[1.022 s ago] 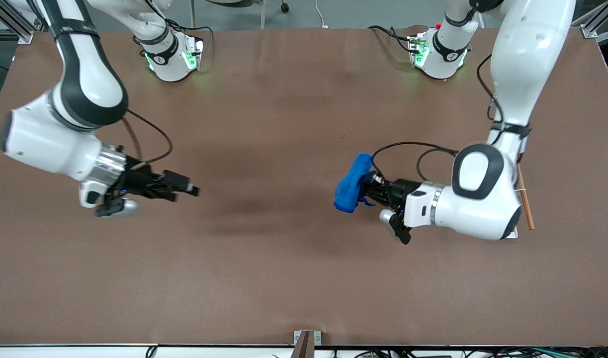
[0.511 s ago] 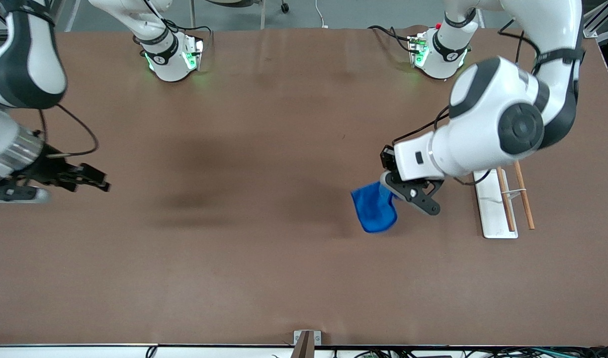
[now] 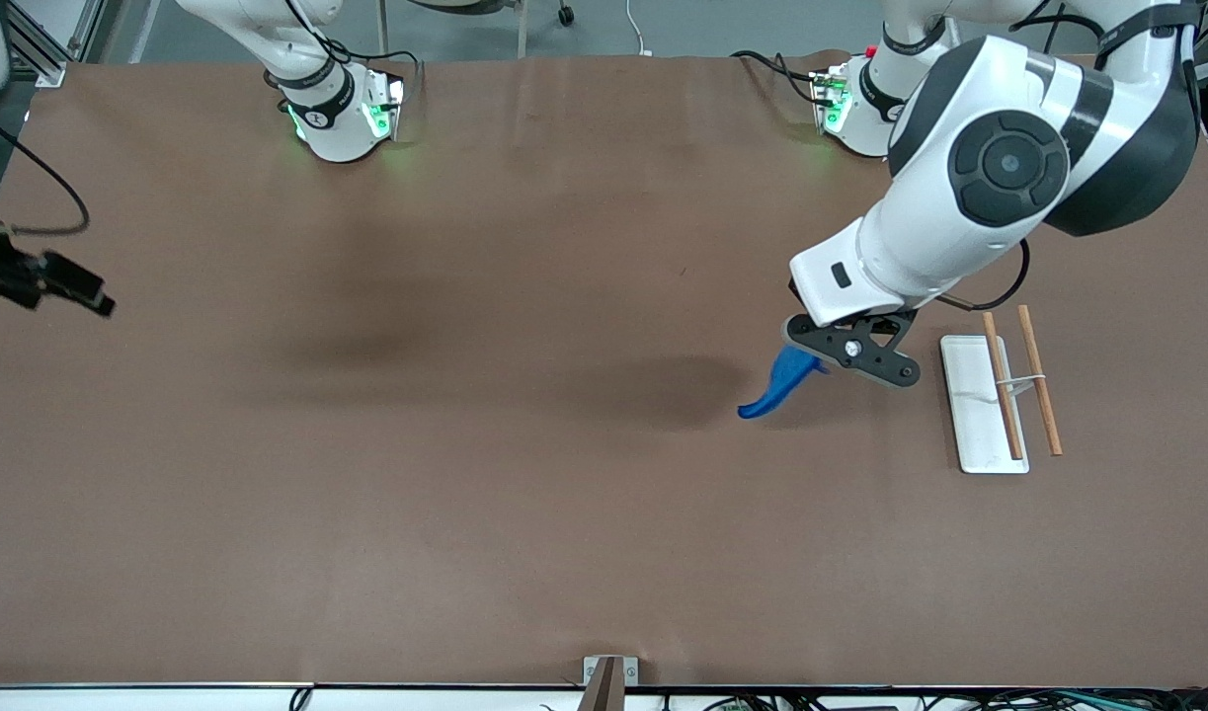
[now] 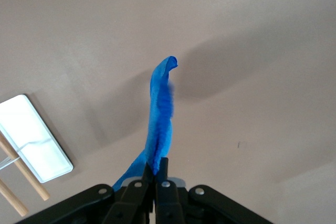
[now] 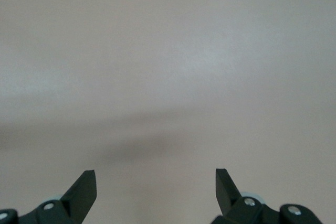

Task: Right arm passes towel to left arm to hang
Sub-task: 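Carry the towel with the left gripper over the wooden dowel rack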

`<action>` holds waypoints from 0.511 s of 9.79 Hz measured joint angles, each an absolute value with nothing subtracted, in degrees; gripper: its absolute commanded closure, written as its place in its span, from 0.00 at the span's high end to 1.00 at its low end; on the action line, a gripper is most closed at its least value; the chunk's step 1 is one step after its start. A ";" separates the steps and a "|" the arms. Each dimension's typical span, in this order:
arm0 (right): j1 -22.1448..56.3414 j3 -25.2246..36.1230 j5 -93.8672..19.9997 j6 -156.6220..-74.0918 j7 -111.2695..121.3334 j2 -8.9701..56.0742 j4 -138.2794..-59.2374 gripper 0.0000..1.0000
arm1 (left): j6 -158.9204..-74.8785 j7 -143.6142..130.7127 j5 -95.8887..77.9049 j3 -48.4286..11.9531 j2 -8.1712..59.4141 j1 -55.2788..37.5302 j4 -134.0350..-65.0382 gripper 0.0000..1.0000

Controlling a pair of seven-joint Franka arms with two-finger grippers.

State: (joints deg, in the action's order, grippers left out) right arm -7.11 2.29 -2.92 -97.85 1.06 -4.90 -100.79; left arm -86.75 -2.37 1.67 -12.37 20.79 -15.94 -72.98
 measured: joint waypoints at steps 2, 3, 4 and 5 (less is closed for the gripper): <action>-7.50 2.66 -2.43 -90.35 0.63 -6.36 -94.64 1.00 | -86.69 -2.39 1.76 -12.37 20.61 -16.50 -73.07 0.00; -7.47 3.32 -2.36 -87.37 0.59 -5.72 -90.90 1.00 | -86.70 -2.39 1.76 -12.29 20.61 -17.08 -73.22 0.00; -7.42 4.04 -2.35 -86.15 0.59 -4.71 -88.71 1.00 | -86.75 -2.40 1.92 -12.11 20.63 -17.99 -73.37 0.00; -7.28 4.34 -2.35 -86.09 0.70 -3.64 -87.89 1.00 | -86.77 -2.56 2.26 -11.97 20.62 -18.56 -73.40 0.00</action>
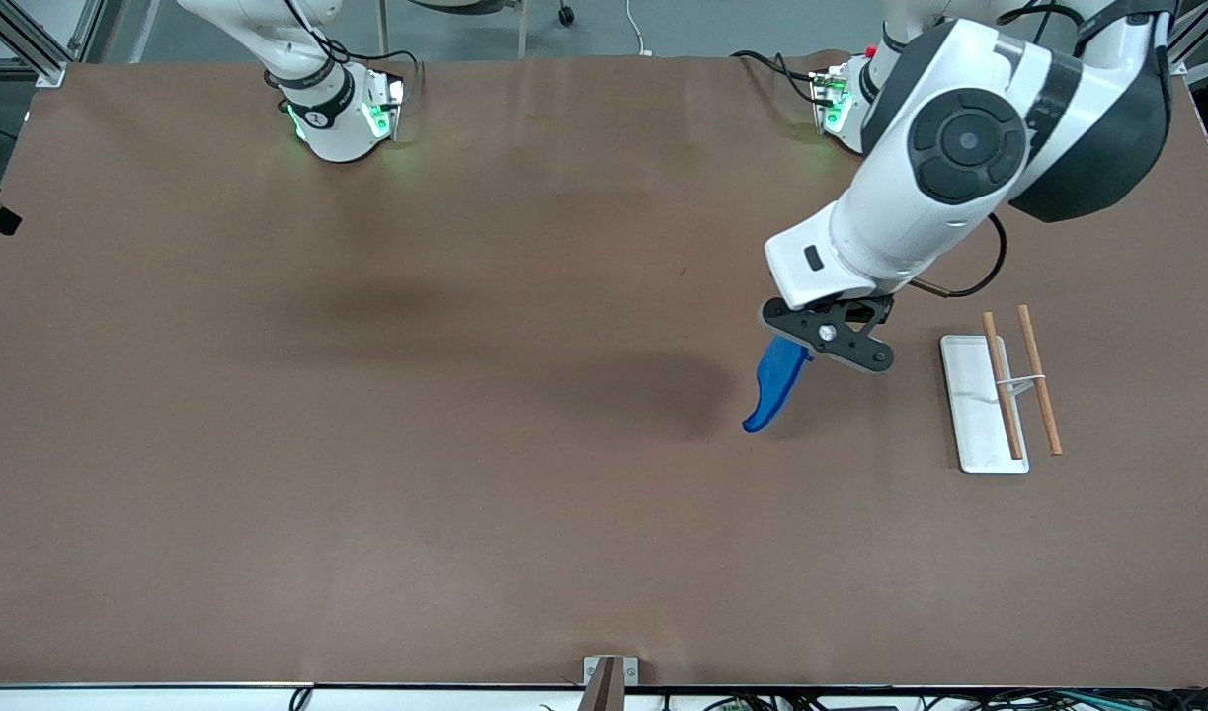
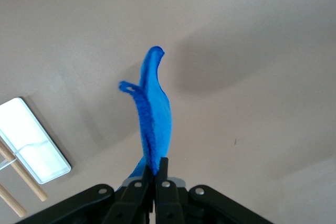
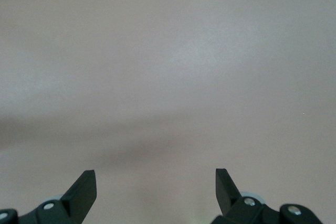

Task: Right arm passes towel to left arm to hang
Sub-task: 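Carry the towel with the left gripper over the wooden dowel rack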

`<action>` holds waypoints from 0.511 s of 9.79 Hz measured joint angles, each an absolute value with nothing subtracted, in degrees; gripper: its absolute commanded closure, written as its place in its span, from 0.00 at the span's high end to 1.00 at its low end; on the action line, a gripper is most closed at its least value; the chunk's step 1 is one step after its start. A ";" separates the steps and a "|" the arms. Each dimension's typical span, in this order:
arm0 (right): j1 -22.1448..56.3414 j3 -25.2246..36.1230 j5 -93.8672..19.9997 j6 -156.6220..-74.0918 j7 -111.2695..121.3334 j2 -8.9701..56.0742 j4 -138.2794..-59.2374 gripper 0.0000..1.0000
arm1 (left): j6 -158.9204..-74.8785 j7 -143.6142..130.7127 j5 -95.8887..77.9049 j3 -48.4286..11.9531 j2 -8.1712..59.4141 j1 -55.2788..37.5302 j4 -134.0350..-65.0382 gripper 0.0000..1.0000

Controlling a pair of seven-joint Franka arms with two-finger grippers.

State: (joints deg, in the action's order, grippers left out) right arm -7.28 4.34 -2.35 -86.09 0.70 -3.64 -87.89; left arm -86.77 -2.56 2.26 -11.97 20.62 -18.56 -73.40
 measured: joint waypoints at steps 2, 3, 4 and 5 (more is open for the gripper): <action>-6.97 4.36 -1.79 -86.15 0.79 -2.04 -87.32 1.00 | -86.84 -2.74 2.54 -11.54 20.58 -18.36 -73.36 0.00; -6.70 4.34 -0.70 -86.58 0.79 -1.86 -87.21 1.00 | -86.85 -2.76 2.56 -11.32 20.28 -17.86 -73.23 0.00; -6.20 4.31 0.54 -87.09 0.76 -1.84 -87.07 1.00 | -86.38 -2.79 2.65 -11.00 19.26 -16.79 -73.25 0.00; -5.58 4.10 1.30 -87.13 0.02 -1.83 -86.84 1.00 | -84.51 -2.79 2.67 -10.98 17.54 -14.66 -73.47 0.00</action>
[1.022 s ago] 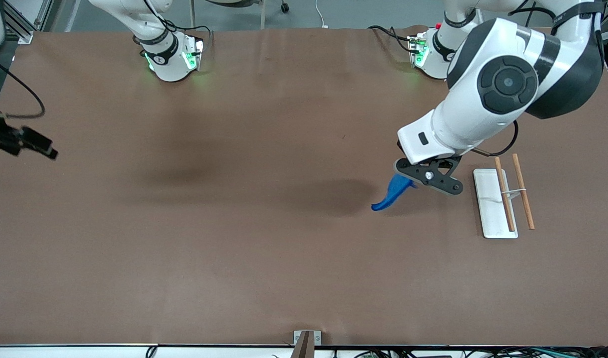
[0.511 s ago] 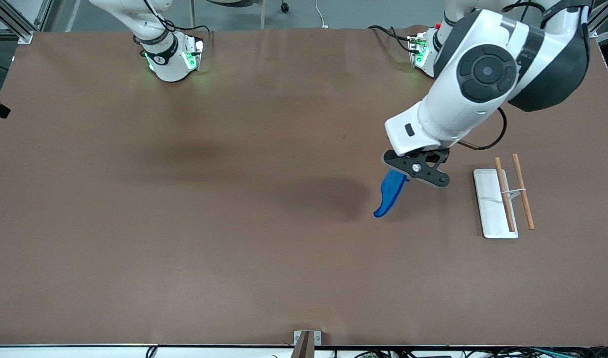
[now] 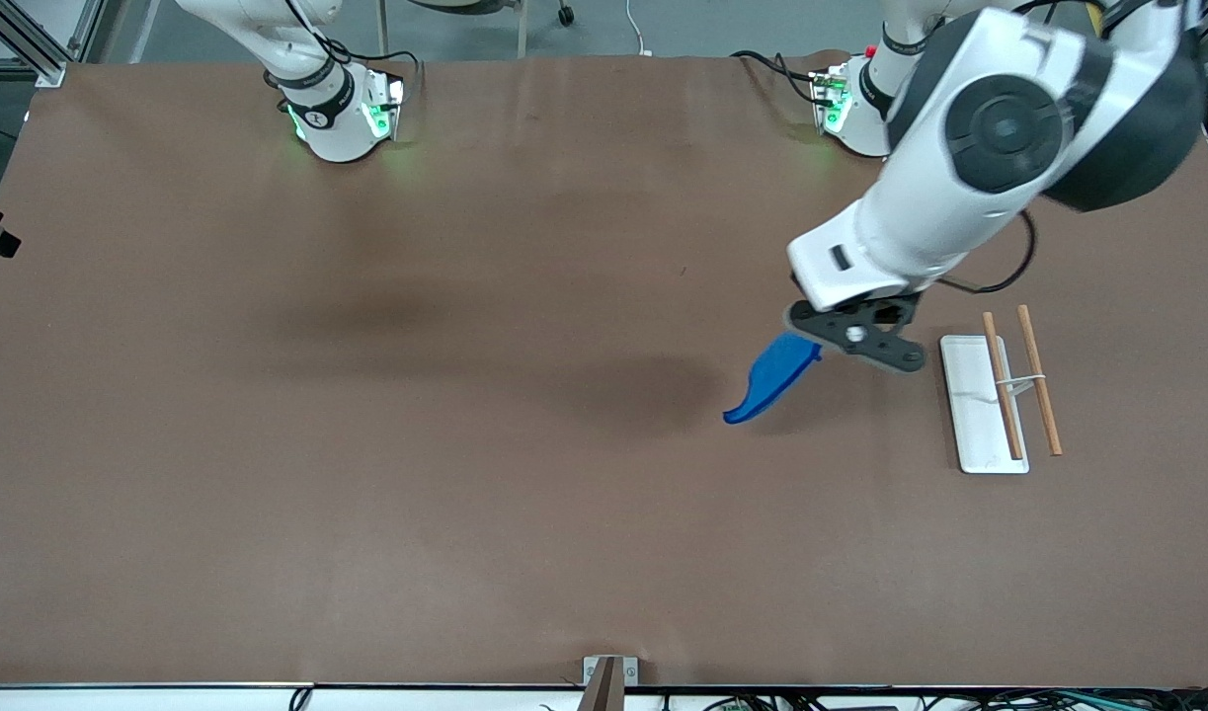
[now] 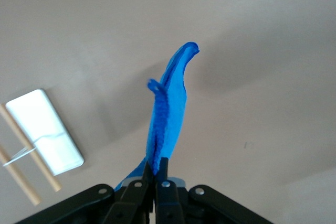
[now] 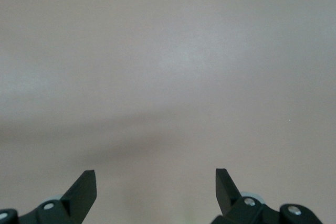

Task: Right arm passes towel to left arm to hang
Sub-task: 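Carry the towel with the left gripper over the wooden dowel rack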

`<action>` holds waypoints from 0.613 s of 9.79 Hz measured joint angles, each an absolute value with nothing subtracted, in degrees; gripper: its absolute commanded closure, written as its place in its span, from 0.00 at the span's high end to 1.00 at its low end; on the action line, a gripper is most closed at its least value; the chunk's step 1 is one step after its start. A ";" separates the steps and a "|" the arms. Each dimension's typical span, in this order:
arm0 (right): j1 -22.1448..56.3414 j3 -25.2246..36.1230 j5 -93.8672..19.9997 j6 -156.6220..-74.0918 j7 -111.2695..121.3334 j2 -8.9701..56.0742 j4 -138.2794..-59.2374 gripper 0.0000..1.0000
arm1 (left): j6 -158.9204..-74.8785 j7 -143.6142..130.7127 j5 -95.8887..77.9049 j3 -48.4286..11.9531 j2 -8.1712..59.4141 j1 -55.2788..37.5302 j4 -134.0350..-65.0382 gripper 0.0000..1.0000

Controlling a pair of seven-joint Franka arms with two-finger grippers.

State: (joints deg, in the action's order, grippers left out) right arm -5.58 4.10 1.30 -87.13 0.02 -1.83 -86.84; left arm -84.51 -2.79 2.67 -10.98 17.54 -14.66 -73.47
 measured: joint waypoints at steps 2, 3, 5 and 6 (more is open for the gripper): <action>-5.12 3.40 1.46 -87.13 -2.08 -1.83 -86.69 1.00 | -81.24 -2.68 2.73 -10.83 14.78 -11.03 -74.19 0.00; -5.15 3.36 1.47 -87.11 -2.25 -1.83 -86.68 1.00 | -81.02 -3.79 2.81 -10.69 14.31 -9.79 -74.53 0.00; -5.41 3.47 1.48 -87.09 -2.25 -1.83 -86.66 1.00 | -81.02 -5.38 2.93 -10.61 14.17 -6.81 -74.68 0.00; -5.40 3.43 1.48 -87.08 -2.28 -1.83 -86.65 1.00 | -81.02 -5.37 2.95 -10.60 14.09 -5.11 -74.86 0.00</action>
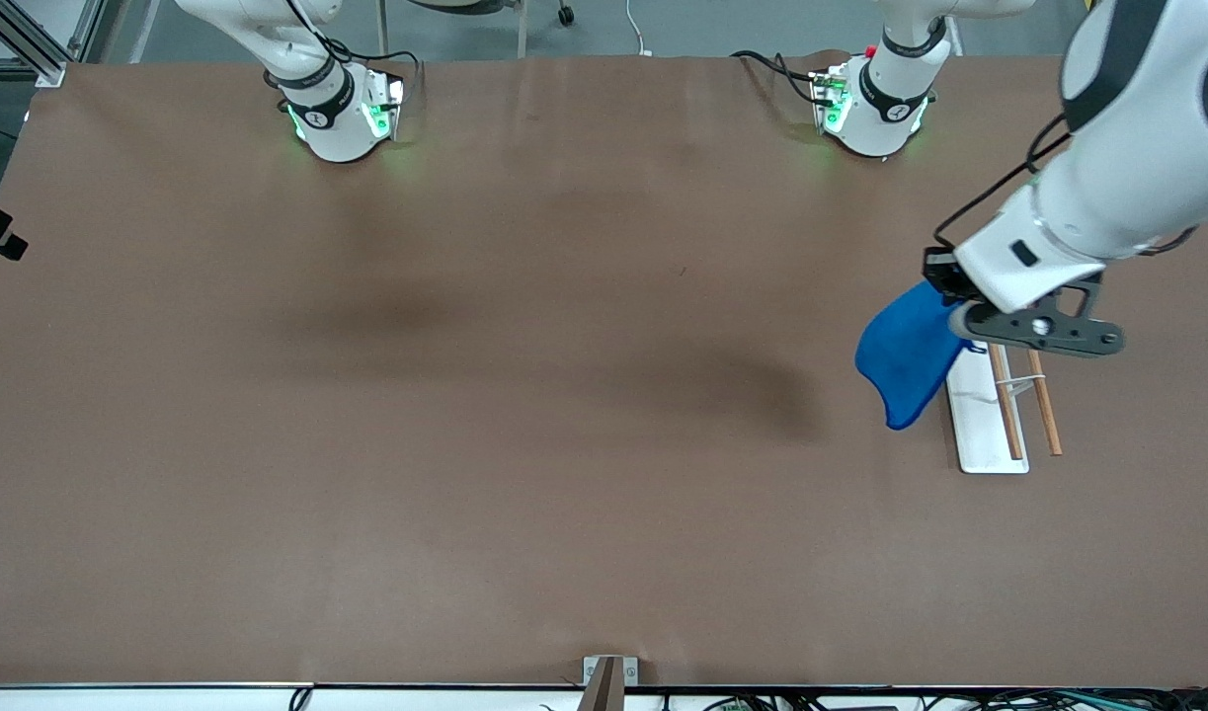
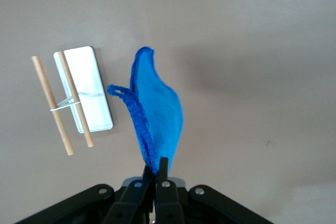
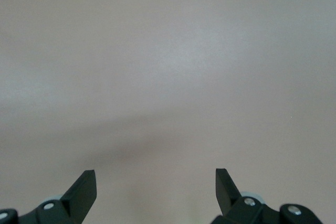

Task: Right arm passes towel to left arm to hang
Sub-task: 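Carry the towel with the left gripper over the wooden dowel rack, then lower the towel over the two dowels with the left gripper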

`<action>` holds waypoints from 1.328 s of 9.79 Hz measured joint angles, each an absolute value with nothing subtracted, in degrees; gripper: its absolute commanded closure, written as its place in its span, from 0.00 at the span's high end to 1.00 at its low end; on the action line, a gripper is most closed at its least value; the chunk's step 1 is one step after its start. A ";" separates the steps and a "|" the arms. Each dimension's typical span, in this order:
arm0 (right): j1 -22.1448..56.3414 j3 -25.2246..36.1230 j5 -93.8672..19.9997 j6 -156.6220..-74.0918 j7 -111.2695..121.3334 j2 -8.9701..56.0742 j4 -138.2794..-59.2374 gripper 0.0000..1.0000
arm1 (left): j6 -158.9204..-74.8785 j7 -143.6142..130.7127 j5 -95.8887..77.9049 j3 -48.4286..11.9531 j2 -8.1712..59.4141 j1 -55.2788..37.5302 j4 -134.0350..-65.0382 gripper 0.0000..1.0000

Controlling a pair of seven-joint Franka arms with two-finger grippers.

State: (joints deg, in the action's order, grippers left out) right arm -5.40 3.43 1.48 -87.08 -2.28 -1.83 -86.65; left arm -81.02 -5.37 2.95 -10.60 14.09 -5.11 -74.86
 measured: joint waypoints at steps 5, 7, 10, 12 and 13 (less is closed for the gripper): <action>-5.38 3.36 1.48 -87.07 -2.38 -1.83 -86.63 1.00 | -81.17 -4.28 2.99 -10.55 14.21 1.15 -77.88 0.00; -5.37 3.35 1.48 -87.04 -2.49 -1.82 -86.62 1.00 | -81.41 -1.03 3.19 -10.43 14.21 5.43 -77.97 0.01; -5.36 3.33 1.48 -87.04 -2.57 -1.82 -86.62 1.00 | -81.72 1.60 3.20 -10.27 14.33 11.00 -78.15 0.01; -5.36 3.32 1.48 -87.02 -2.58 -1.82 -86.62 1.00 | -81.88 1.60 3.23 -10.25 14.75 12.26 -78.20 0.00; -5.36 3.32 1.48 -87.02 -2.59 -1.82 -86.62 1.00 | -81.98 1.60 3.23 -10.24 14.76 12.53 -78.15 0.00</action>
